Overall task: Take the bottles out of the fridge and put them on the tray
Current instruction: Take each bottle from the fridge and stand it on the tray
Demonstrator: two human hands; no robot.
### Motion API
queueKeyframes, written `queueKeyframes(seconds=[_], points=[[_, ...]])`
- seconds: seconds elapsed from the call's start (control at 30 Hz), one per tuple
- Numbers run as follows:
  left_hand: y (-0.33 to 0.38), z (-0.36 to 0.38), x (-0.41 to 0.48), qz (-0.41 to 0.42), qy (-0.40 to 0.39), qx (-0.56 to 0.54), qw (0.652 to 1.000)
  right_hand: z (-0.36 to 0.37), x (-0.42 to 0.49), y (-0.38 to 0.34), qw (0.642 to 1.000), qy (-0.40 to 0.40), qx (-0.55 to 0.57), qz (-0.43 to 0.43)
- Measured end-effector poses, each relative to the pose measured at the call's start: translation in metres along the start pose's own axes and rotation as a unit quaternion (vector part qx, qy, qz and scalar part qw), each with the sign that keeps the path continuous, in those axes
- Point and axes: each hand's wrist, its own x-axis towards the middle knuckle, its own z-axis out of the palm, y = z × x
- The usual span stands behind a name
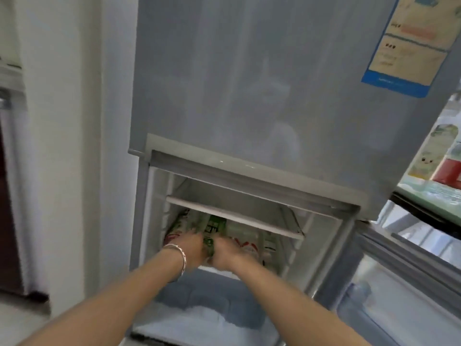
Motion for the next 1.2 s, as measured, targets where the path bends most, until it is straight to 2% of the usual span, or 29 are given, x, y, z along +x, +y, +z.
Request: queueKeyframes(seconds=[0.1, 0.2, 0.33, 0.43, 0.6, 0.93, 1.03, 1.2], points=[[-0.023, 0.024, 0.02, -0.065, 0.0, -0.026, 0.998, 0.025, 0.033, -0.009, 0.998, 0.027, 0.006, -0.052], [-0.039, 0.039, 0.031, -0.106, 0.023, -0.051, 0.993, 0.042, 0.063, -0.015, 0.992, 0.054, -0.039, -0.107], [-0.052, 0.044, 0.035, -0.123, 0.052, -0.055, 0.99, 0.047, 0.078, -0.025, 0.979, 0.121, -0.1, -0.128], [-0.057, 0.039, 0.034, -0.135, 0.059, -0.04, 0.988, 0.042, 0.071, -0.027, 0.96, 0.134, -0.172, -0.174], [-0.06, 0.03, 0.025, -0.145, 0.066, -0.048, 0.986, 0.038, 0.049, -0.02, 0.959, 0.158, -0.152, -0.182], [-0.012, -0.004, -0.007, -0.022, 0.082, -0.103, 0.991, -0.016, -0.048, -0.029, 0.961, 0.208, -0.057, -0.17], [0.01, -0.018, -0.023, 0.038, 0.086, -0.126, 0.988, -0.046, -0.091, -0.031, 0.965, 0.227, -0.022, -0.127], [0.056, -0.038, -0.049, 0.106, 0.046, -0.175, 0.978, -0.088, -0.141, -0.012, 0.978, 0.195, 0.027, -0.071]])
